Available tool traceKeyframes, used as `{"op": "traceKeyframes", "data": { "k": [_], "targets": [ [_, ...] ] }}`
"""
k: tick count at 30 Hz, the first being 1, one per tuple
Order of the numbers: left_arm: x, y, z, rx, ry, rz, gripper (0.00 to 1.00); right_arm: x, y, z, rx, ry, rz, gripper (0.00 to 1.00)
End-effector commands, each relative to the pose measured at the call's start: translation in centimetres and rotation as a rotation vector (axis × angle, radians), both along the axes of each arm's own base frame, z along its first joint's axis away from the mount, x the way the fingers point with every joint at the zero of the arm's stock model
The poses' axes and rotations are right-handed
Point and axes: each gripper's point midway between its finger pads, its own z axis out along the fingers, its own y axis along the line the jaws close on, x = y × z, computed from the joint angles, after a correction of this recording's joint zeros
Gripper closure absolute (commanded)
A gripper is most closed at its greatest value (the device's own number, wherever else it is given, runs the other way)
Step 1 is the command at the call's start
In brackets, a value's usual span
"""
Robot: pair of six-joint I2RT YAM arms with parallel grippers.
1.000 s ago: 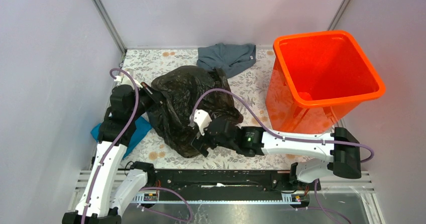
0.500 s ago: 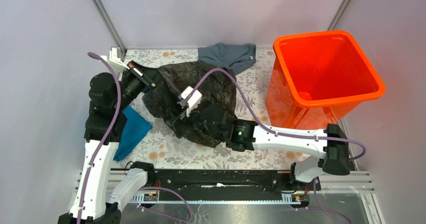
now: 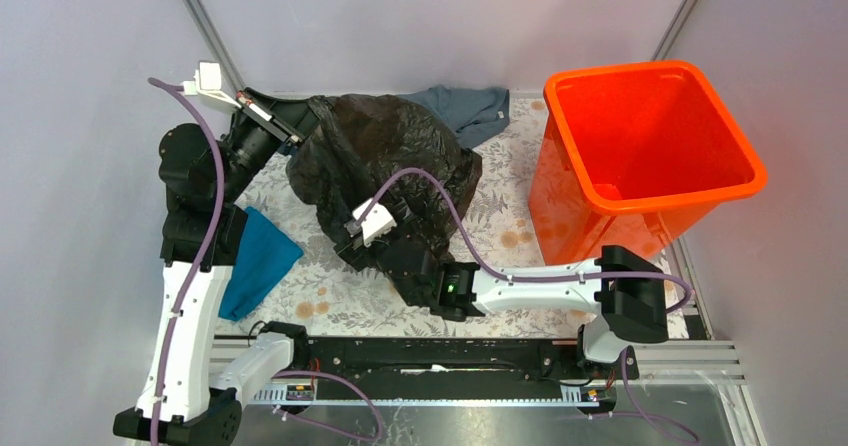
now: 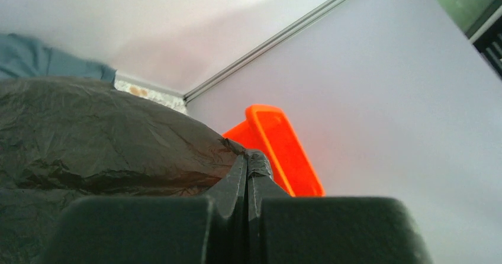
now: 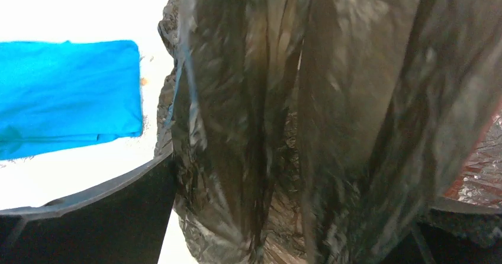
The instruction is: Put the trash bags into the trash bin
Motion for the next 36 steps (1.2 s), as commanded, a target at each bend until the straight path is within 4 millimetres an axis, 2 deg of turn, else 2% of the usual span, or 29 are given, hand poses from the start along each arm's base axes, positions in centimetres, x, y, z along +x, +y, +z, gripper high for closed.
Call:
{"op": "traceKeyframes", "data": {
  "k": [1, 3, 5, 8, 11, 13, 15, 20, 22, 26, 28, 32, 36],
  "targets": [
    [-1.0, 0.1, 4.6, -0.071, -0.127, -0.008, 1.00, -0.4, -0.8, 3.5, 0.116, -0.102, -0.109, 0.02],
    [-1.0, 0.1, 5.1, -0.095, -0.137, -0.015, 1.00, -0.4, -0.7, 3.7, 0.140, -0.134, -0.125, 0.11],
    [-1.1, 0.1, 5.4, -0.107, -0.141, -0.018, 1.00, -0.3, -0.7, 4.0, 0.148, -0.156, -0.142, 0.30],
    [-1.4, 0.2, 5.9, -0.103, -0.146, -0.010, 1.00, -0.1, -0.8, 5.0, 0.194, -0.187, -0.153, 0.42],
    [-1.9, 0.6, 6.1, -0.097, -0.158, 0.009, 1.00, 0.1, -0.9, 6.2, 0.221, -0.222, -0.166, 0.59],
    [-2.1, 0.8, 6.2, -0.080, -0.163, 0.027, 1.00, 0.1, -1.1, 7.0, 0.235, -0.236, -0.173, 0.77],
    [-2.3, 1.2, 6.2, -0.054, -0.164, 0.050, 1.00, 0.0, -1.2, 7.9, 0.259, -0.225, -0.162, 1.00],
    [-2.6, 2.4, 5.2, 0.061, -0.166, 0.132, 1.00, -0.6, -2.6, 9.9, 0.355, -0.095, -0.075, 1.00],
    [-2.8, 3.3, 4.1, 0.123, -0.151, 0.186, 1.00, 0.5, -3.9, 10.9, 0.409, -0.016, -0.061, 1.00],
    [-3.3, 4.6, 0.2, 0.209, -0.096, 0.246, 1.00, 3.0, -6.8, 12.7, 0.512, 0.135, -0.050, 1.00],
    [-3.9, 3.6, -1.6, 0.184, -0.077, 0.185, 1.00, 3.7, -7.4, 14.3, 0.548, 0.139, -0.051, 1.00],
    [-4.6, -0.1, -4.8, 0.064, -0.029, -0.054, 1.00, 4.8, -6.3, 16.3, 0.550, 0.115, -0.043, 1.00],
    [-5.7, -0.9, -7.6, 0.059, 0.020, -0.128, 1.00, 6.5, -7.2, 18.2, 0.599, 0.100, -0.078, 1.00]
  ]
}}
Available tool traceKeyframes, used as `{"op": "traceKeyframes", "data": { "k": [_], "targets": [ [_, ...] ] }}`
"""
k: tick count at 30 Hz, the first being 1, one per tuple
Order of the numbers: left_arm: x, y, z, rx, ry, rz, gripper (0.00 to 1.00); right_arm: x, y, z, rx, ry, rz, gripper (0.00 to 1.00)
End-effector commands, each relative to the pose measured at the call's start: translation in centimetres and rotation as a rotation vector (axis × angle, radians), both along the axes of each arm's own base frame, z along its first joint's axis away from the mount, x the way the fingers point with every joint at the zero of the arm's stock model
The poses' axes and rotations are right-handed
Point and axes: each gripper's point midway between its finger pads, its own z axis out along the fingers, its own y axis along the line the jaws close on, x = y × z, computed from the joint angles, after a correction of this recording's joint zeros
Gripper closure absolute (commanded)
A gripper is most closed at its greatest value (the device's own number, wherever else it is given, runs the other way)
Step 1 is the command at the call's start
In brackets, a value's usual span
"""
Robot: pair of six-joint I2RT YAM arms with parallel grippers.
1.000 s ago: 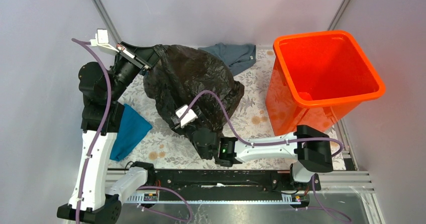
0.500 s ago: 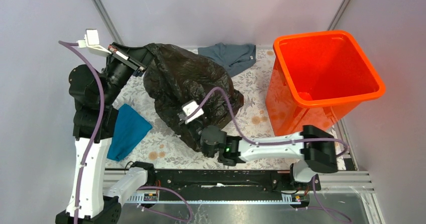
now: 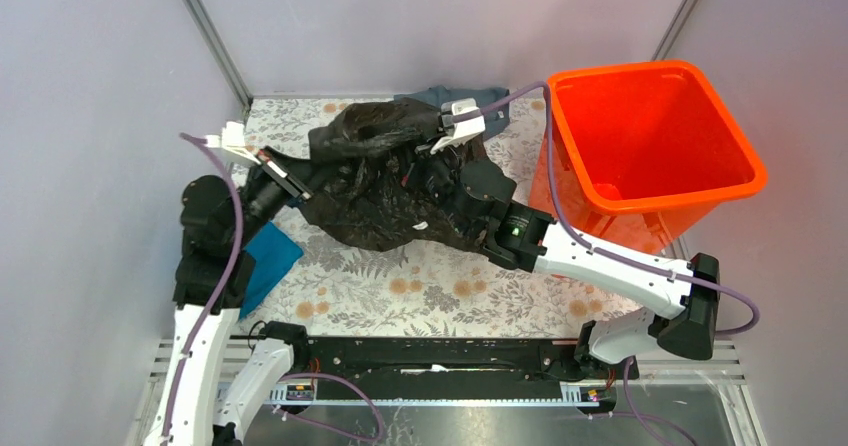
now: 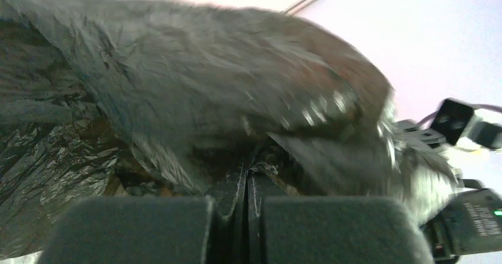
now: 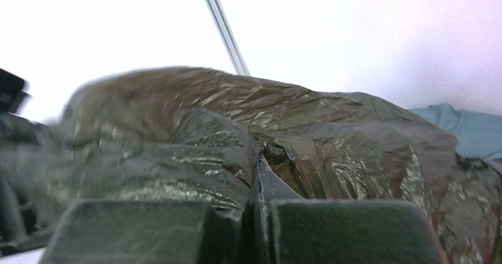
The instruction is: Put the trash bags into the trash bin
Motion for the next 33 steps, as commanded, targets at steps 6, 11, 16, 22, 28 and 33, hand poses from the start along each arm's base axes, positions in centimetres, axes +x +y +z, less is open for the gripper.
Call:
{"op": "traceKeyframes", "data": {
  "k": [6, 11, 16, 22, 28, 33],
  "targets": [
    [-4.0, -2.9, -5.0, -0.001, 0.052, -0.258, 0.87, 2.3, -0.8, 3.2, 0.017, -0.035, 0.012, 1.00],
    [-6.4, -2.9, -3.1, 0.157, -0.087, -0.321, 0.44, 1.9, -2.2, 6.6, -0.053, -0.127, 0.008, 1.00],
    [-8.0, -0.8, 1.2, 0.339, -0.290, -0.190, 0.02, 0.6, -6.3, 12.5, -0.068, -0.238, -0.054, 1.00],
    [-7.7, 1.7, 2.9, 0.383, -0.341, 0.000, 0.01, -2.7, -15.7, 22.6, -0.022, -0.406, -0.211, 1.00],
    [-6.0, 2.0, 2.6, 0.418, -0.288, 0.015, 0.01, -7.6, -27.6, 31.5, 0.051, -0.556, -0.412, 1.00],
    [-5.2, 0.1, 4.3, 0.339, -0.306, -0.086, 0.01, -12.6, -37.9, 35.8, 0.150, -0.676, -0.575, 1.00]
  ]
}}
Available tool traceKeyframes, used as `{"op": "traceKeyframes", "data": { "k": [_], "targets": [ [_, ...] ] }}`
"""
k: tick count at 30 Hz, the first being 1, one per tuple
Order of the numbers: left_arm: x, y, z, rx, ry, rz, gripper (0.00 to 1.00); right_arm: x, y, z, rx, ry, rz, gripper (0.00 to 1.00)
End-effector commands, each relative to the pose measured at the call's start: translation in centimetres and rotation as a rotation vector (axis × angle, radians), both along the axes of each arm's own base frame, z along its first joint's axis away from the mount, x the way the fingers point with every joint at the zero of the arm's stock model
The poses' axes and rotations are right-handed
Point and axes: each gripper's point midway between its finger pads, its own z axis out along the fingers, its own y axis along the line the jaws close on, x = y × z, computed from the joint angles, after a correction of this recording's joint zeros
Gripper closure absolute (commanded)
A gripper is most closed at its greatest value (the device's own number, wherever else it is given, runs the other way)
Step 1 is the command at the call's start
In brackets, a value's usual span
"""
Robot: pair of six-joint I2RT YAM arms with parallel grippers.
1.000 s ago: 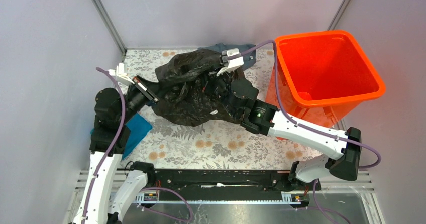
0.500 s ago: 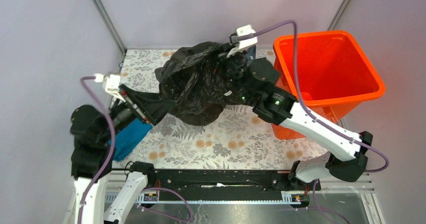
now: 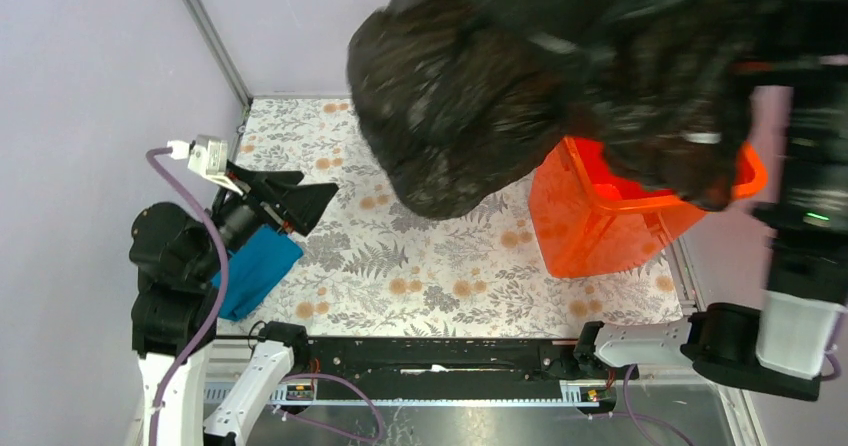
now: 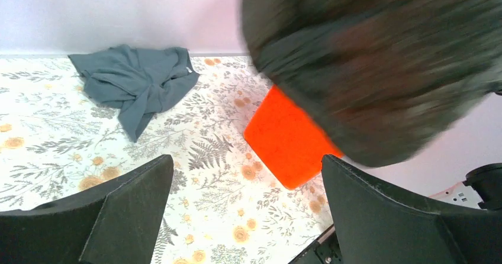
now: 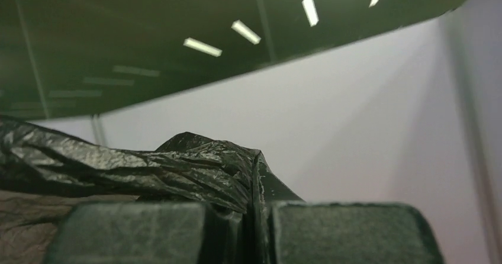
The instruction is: Put the trash bags into the trash bin
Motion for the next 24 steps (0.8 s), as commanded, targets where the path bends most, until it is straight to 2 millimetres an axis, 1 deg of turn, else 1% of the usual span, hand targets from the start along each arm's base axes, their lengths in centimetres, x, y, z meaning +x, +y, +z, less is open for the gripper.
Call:
{"op": "traceKeyframes", "data": {
  "k": [1, 3, 4, 7, 10, 12, 13, 14, 17, 19, 21, 23, 24],
  "targets": [
    [0.7, -1.7, 3.0, -0.065, -0.041, -0.103, 0.01, -3.9, -9.8, 2.5, 0.057, -0.089, -0.212, 1.00],
    [0.9, -3.2, 4.4, -0.138, -0.031, -0.202, 0.01, -5.0, -12.2, 2.8, 0.066, -0.109, -0.263, 1.00],
    [1.1, -3.8, 5.6, -0.173, -0.049, -0.250, 0.01, -5.3, -13.2, 2.8, 0.063, -0.113, -0.308, 1.00],
    [1.8, -5.0, 7.0, -0.221, -0.045, -0.344, 0.01, -5.8, -15.8, 2.3, 0.045, -0.104, -0.471, 1.00],
    [3.1, -5.5, 7.6, -0.236, -0.038, -0.337, 0.03, -6.2, -18.0, 1.2, 0.045, -0.064, -0.555, 1.00],
    [3.8, -6.8, 7.4, -0.250, -0.018, -0.353, 0.04, -6.4, -19.1, 0.4, 0.042, -0.033, -0.618, 1.00],
    [4.1, -8.0, 6.9, -0.253, 0.001, -0.373, 0.05, -6.3, -19.4, 0.1, 0.032, -0.012, -0.654, 1.00],
    [4.3, -9.8, 6.3, -0.249, 0.023, -0.400, 0.07, -6.3, -19.7, -0.2, 0.035, 0.006, -0.674, 1.00],
    [4.5, -15.7, 4.0, -0.224, 0.110, -0.449, 0.09, -5.9, -19.8, -0.8, 0.039, 0.049, -0.666, 1.00],
    [5.3, -18.2, 2.8, -0.219, 0.148, -0.439, 0.09, -5.6, -19.3, -1.3, 0.021, 0.067, -0.649, 1.00],
    [5.8, -20.4, 2.6, -0.236, 0.154, -0.438, 0.07, -5.4, -19.3, -1.8, 0.010, 0.082, -0.664, 1.00],
    [6.4, -22.4, 2.7, -0.271, 0.150, -0.446, 0.06, -5.6, -19.9, -2.0, 0.030, 0.089, -0.672, 1.00],
    [7.0, -23.7, 2.3, -0.282, 0.162, -0.458, 0.06, -5.8, -20.1, -2.0, 0.037, 0.086, -0.670, 1.00]
  ]
}}
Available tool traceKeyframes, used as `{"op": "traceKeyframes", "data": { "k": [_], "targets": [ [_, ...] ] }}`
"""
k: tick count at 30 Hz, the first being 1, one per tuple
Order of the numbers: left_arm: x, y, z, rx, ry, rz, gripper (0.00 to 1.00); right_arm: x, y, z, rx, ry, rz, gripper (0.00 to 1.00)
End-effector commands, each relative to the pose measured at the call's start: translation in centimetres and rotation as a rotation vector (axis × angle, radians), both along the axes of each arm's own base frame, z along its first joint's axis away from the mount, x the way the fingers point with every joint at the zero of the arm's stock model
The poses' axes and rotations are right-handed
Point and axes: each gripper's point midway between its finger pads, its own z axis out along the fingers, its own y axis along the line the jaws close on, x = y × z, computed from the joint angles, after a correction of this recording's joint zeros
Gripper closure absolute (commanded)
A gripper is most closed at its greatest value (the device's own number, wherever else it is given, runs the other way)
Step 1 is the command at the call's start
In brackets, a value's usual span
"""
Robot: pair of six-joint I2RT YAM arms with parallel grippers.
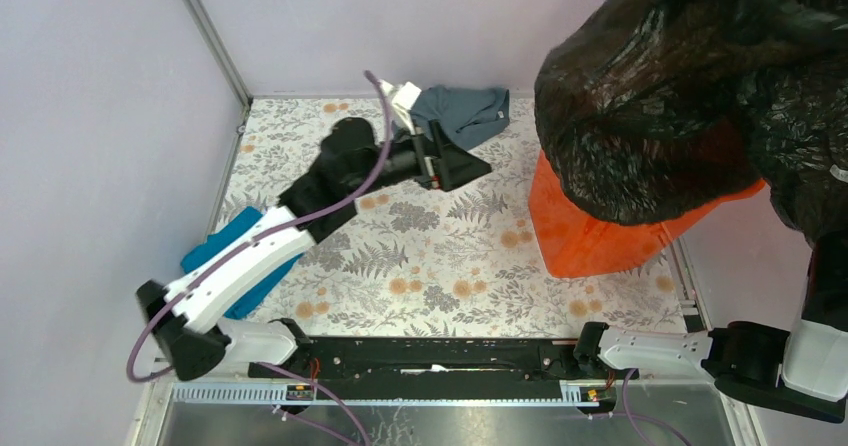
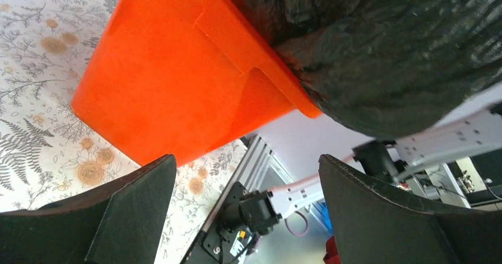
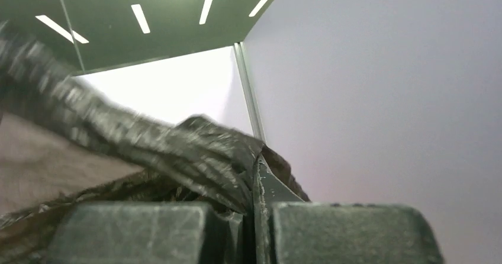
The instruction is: Put the trash bags into the trash bin
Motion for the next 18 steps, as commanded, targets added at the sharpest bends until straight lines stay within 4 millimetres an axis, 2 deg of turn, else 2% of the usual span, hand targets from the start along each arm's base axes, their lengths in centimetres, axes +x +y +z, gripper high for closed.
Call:
{"op": "traceKeyframes", "data": {
  "k": [1, 5, 8, 12, 13, 16, 18],
  "targets": [
    [2.9, -3.2, 3.7, -0.140, -0.066, 0.074, 0.06, -1.0, -2.6, -0.9, 0.060, 0.017, -0.039, 1.00],
    [4.8, -6.8, 2.5, -0.188, 0.021, 0.020, 0.14, -1.8, -3.8, -0.8, 0.087, -0.006, -0.043, 1.00],
    [5.9, -9.0, 2.5, -0.259, 0.071, -0.017, 0.24, -2.3, -5.0, -0.7, 0.102, -0.002, -0.087, 1.00],
    [7.3, -11.4, 2.0, -0.288, 0.102, -0.042, 0.31, -2.4, -4.7, -0.7, 0.095, -0.024, -0.069, 1.00],
    [7.5, -12.0, 2.0, -0.302, 0.109, -0.053, 0.31, -2.2, -4.1, -0.8, 0.078, -0.026, -0.057, 1.00],
    [7.5, -13.7, 2.1, -0.359, 0.129, -0.113, 0.21, -1.7, -3.2, -1.1, 0.073, -0.034, -0.023, 1.00],
    [7.4, -15.2, 1.5, -0.366, 0.149, -0.147, 0.16, -1.4, -2.7, -1.3, 0.068, -0.029, -0.010, 1.00]
  ]
}}
